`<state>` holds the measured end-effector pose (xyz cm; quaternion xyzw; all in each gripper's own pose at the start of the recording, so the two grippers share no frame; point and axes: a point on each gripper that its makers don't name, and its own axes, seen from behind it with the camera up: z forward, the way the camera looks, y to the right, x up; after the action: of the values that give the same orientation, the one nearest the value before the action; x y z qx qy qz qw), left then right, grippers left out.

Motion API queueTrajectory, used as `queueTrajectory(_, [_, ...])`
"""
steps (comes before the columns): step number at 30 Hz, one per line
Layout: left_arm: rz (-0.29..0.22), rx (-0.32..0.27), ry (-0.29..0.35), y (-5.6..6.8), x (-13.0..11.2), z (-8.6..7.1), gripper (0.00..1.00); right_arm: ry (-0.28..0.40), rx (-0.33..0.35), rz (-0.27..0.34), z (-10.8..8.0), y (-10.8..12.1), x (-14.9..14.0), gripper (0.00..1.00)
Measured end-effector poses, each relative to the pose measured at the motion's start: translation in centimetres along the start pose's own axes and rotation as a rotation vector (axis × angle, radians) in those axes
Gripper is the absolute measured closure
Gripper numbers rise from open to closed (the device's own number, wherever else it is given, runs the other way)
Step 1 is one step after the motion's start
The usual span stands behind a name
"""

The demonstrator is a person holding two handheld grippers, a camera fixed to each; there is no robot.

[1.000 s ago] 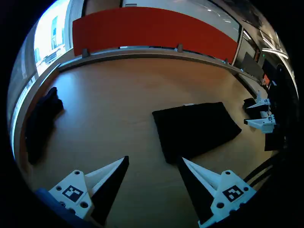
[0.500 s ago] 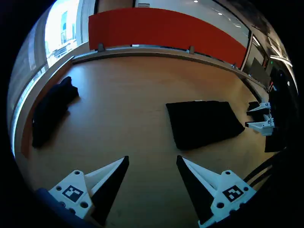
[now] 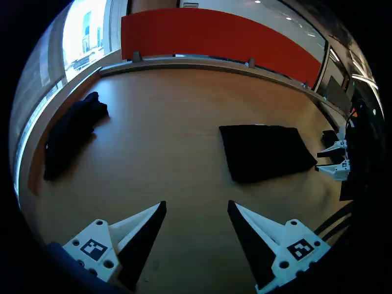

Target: Fold towel

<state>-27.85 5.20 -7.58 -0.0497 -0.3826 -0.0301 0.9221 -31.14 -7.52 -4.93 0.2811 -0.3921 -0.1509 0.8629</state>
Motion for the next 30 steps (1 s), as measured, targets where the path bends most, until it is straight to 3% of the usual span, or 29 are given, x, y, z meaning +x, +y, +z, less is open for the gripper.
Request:
queueTrajectory(25, [-0.024, -0.006, -0.011, -0.6, -0.8, -0.5, 0.07, -0.033, 0.029, -0.042, 0.2, 0.0, -0.7, 0.92])
queueTrajectory(30, [-0.021, -0.009, -0.014, -0.5, -1.1, -0.7, 0.07, -0.025, 0.029, -0.053, 0.1, -0.3, -0.4, 0.95])
